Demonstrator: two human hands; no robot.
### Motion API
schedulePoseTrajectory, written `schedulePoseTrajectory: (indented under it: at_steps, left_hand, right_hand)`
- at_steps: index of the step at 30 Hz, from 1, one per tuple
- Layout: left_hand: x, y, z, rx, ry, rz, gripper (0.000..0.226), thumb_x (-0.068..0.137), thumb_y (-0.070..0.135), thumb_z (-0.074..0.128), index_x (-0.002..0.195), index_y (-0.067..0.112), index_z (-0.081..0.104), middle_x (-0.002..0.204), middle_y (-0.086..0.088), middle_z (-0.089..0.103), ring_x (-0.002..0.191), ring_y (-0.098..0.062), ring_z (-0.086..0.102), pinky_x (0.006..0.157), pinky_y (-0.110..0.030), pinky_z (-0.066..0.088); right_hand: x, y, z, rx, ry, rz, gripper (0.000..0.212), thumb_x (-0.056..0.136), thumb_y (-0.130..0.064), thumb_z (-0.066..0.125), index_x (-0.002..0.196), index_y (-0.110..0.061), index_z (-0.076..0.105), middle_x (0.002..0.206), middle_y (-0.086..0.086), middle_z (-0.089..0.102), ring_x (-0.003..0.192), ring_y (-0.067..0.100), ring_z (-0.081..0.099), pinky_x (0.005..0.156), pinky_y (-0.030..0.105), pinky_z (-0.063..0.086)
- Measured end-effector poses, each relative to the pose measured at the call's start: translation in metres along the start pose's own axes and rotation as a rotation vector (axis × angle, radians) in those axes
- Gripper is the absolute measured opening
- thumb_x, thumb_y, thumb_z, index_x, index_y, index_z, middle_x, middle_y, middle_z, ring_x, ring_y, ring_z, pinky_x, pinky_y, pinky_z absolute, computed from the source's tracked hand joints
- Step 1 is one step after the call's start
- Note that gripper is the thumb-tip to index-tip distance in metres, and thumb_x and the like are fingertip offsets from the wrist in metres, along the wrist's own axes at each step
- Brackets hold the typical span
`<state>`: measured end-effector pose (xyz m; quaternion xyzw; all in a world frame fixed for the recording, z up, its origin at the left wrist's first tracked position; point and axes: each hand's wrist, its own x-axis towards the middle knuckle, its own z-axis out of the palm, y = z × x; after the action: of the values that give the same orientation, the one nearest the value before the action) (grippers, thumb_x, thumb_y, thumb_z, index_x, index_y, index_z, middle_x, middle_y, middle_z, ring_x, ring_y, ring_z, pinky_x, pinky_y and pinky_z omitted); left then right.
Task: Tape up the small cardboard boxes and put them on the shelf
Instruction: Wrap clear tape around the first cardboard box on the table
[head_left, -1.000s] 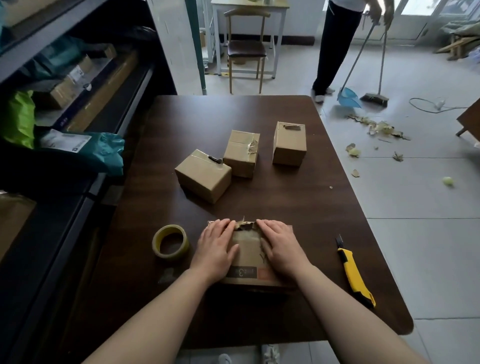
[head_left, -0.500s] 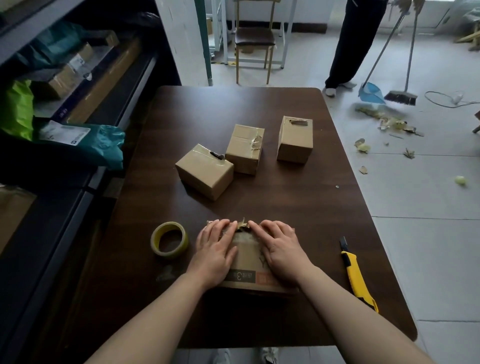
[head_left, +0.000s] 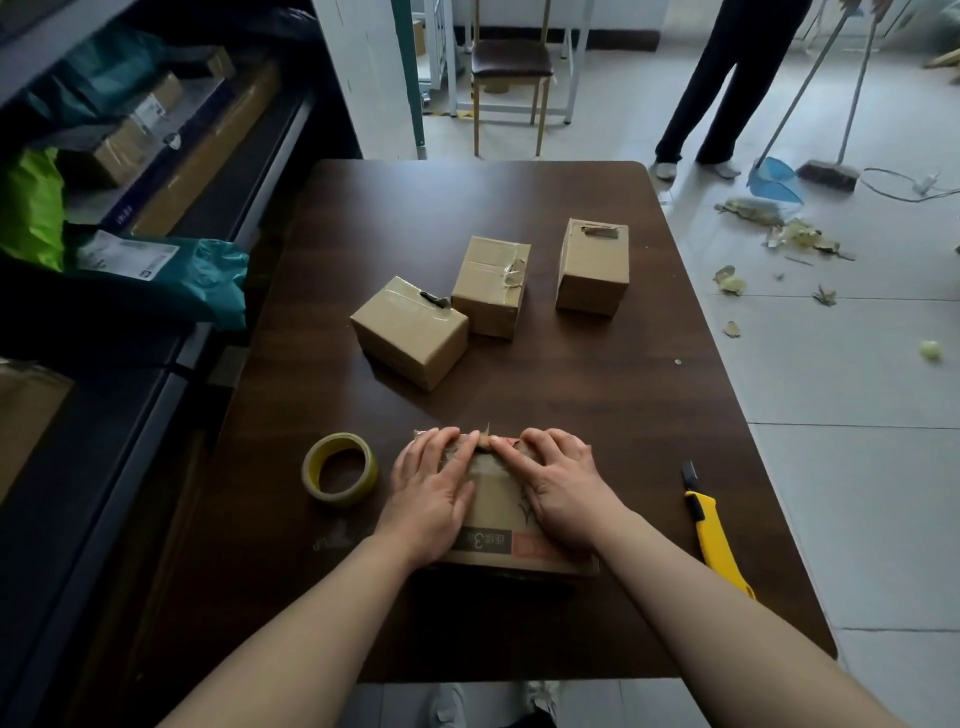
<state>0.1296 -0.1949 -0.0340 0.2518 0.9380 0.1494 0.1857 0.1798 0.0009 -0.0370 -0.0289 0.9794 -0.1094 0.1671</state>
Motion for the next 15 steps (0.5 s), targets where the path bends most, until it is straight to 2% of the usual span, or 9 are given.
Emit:
schedulePoseTrajectory:
  at_steps: [2, 5, 7, 12, 15]
  left_hand:
    - [0.000, 0.000, -0.001, -0.021, 0.000, 0.003, 0.059, 0.101, 0.044, 0.033, 0.152, 0.040, 0.004, 0.158, 0.009, 0.003, 0.145, -0.014, -0.010, 0.117, -0.037, -0.008]
    - [-0.001, 0.000, -0.001, -0.017, -0.004, 0.004, 0.060, 0.101, 0.044, 0.033, 0.152, 0.039, 0.003, 0.158, 0.010, 0.002, 0.145, -0.012, -0.011, 0.117, -0.035, -0.009]
    - [-0.001, -0.001, -0.001, 0.003, 0.002, 0.007, 0.059, 0.101, 0.045, 0.032, 0.153, 0.039, 0.004, 0.158, 0.010, 0.002, 0.144, -0.012, -0.011, 0.116, -0.034, -0.010]
    - [0.000, -0.003, 0.003, 0.049, 0.005, 0.028, 0.054, 0.101, 0.045, 0.028, 0.150, 0.045, 0.006, 0.158, 0.009, 0.002, 0.144, -0.013, -0.011, 0.116, -0.034, -0.012]
    - [0.000, -0.003, 0.002, 0.058, -0.016, 0.027, 0.053, 0.102, 0.046, 0.027, 0.150, 0.047, 0.005, 0.158, 0.009, -0.001, 0.145, -0.014, -0.012, 0.117, -0.035, -0.012]
  right_hand:
    - [0.001, -0.002, -0.003, -0.028, -0.001, -0.002, 0.058, 0.092, -0.045, 0.011, 0.148, -0.051, 0.002, 0.152, 0.002, 0.023, 0.138, 0.028, 0.015, 0.113, 0.045, 0.013]
    - [0.005, -0.002, -0.007, -0.022, -0.005, -0.015, 0.058, 0.097, -0.038, 0.030, 0.149, -0.050, 0.007, 0.148, 0.000, 0.028, 0.135, 0.027, 0.019, 0.108, 0.042, 0.021]
    - [0.006, -0.002, -0.008, -0.008, -0.007, -0.030, 0.060, 0.098, -0.035, 0.035, 0.149, -0.050, 0.008, 0.148, 0.000, 0.029, 0.134, 0.026, 0.020, 0.107, 0.041, 0.022]
    - [0.006, 0.003, -0.004, -0.032, -0.003, -0.048, 0.060, 0.098, -0.035, 0.034, 0.148, -0.053, 0.006, 0.150, -0.001, 0.028, 0.135, 0.027, 0.021, 0.106, 0.042, 0.024]
    - [0.008, 0.008, -0.001, 0.052, 0.024, -0.091, 0.059, 0.093, -0.037, 0.026, 0.149, -0.047, 0.015, 0.150, -0.001, 0.032, 0.135, 0.027, 0.025, 0.109, 0.039, 0.022]
